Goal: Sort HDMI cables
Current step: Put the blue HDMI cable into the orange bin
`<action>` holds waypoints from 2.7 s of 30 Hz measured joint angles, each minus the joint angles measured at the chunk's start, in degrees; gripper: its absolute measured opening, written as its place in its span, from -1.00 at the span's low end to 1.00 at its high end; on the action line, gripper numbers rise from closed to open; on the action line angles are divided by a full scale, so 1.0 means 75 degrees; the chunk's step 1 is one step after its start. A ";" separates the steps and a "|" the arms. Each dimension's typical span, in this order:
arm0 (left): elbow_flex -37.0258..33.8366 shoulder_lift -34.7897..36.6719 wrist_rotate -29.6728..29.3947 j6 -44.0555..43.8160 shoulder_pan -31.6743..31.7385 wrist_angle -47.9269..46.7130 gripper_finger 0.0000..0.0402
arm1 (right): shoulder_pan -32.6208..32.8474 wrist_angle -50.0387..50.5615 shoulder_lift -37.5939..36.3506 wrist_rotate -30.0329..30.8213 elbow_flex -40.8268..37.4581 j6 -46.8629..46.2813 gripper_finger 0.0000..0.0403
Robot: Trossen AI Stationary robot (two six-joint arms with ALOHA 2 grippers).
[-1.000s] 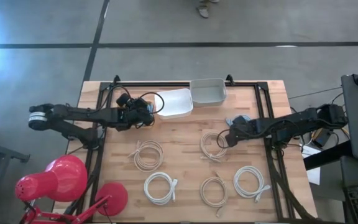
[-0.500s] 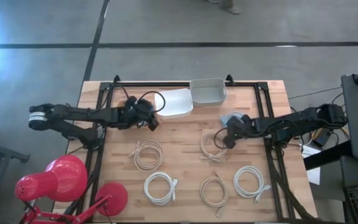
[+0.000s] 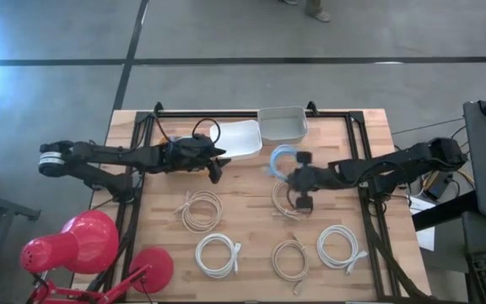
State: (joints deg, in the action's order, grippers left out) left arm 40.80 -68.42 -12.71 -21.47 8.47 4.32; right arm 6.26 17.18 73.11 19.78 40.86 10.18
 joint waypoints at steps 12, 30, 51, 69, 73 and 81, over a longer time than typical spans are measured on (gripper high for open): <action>0.0000 0.0000 0.0467 -0.1052 0.0006 0.0149 -0.03 | 0.0403 0.0064 0.3077 0.1584 0.2662 0.2867 -0.83; -0.0243 0.0003 0.0502 -0.1030 -0.0003 -0.0464 -0.03 | 0.0397 0.0503 0.4863 0.2744 0.4855 0.4129 -0.83; -0.0501 0.0000 0.0480 -0.0121 0.0006 0.0299 -0.84 | 0.0379 0.0368 0.4835 0.2735 0.4887 0.2890 -0.41; 0.0526 0.2669 -0.2015 -0.0492 0.0326 -0.5299 -0.82 | 0.0432 0.0848 0.4703 0.2770 0.4886 0.1801 -0.26; 0.0542 0.3200 -0.2125 -0.1095 0.0358 -0.6505 -0.82 | 0.0432 0.0849 0.4703 0.2768 0.4884 0.1691 -0.29; -0.0294 0.3374 -0.2425 -0.1844 0.0400 -0.7045 -0.82 | 0.0429 0.0849 0.4703 0.2768 0.4881 0.1694 -0.34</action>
State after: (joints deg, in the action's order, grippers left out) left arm 38.59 -43.12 -30.90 -35.29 11.47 -48.52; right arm 9.47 23.55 108.38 40.54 77.47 22.88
